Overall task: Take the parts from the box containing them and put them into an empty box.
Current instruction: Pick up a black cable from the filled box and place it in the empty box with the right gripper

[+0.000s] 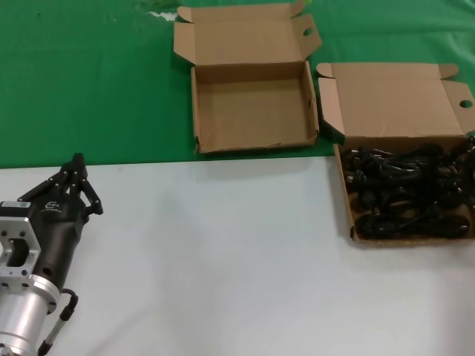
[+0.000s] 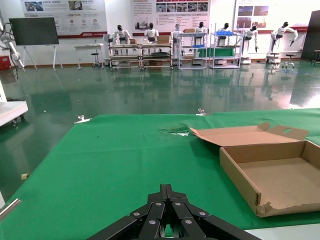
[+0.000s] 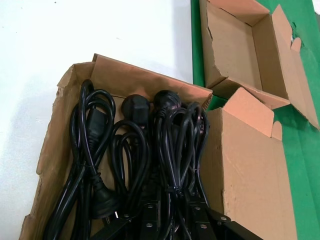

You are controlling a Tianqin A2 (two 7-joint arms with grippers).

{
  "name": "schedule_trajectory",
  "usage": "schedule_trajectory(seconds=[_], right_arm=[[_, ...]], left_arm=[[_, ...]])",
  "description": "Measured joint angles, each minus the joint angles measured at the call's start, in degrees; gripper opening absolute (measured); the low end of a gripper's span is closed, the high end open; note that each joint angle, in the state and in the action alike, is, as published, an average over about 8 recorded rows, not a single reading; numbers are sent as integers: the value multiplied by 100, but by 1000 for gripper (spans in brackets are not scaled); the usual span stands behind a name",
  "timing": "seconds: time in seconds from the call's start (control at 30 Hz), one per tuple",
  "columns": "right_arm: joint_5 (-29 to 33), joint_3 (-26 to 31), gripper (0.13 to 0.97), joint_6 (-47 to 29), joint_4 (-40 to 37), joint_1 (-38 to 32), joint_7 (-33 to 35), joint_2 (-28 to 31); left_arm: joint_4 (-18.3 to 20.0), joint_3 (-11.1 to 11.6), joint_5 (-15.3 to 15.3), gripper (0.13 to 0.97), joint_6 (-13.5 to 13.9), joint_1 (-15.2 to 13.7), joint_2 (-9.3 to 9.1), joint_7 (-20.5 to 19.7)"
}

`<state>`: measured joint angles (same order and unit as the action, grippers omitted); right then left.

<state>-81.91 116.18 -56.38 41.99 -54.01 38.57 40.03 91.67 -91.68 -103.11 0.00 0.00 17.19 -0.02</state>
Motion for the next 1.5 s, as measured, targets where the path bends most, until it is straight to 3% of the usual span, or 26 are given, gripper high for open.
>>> schedule_trajectory(seconds=[0.13,0.77,1.5], right_arm=[[9,2,208,-48,102,-1,-92,49],[92,10,200,-387,968,-289,-1011,221],[180,177,200,-263,789,-1061,-1149,-605]], left_arm=[[0,0,0,139,0,0,0,0],[0,0,0,139,0,0,0,0],[0,0,0,139,0,0,0,0]])
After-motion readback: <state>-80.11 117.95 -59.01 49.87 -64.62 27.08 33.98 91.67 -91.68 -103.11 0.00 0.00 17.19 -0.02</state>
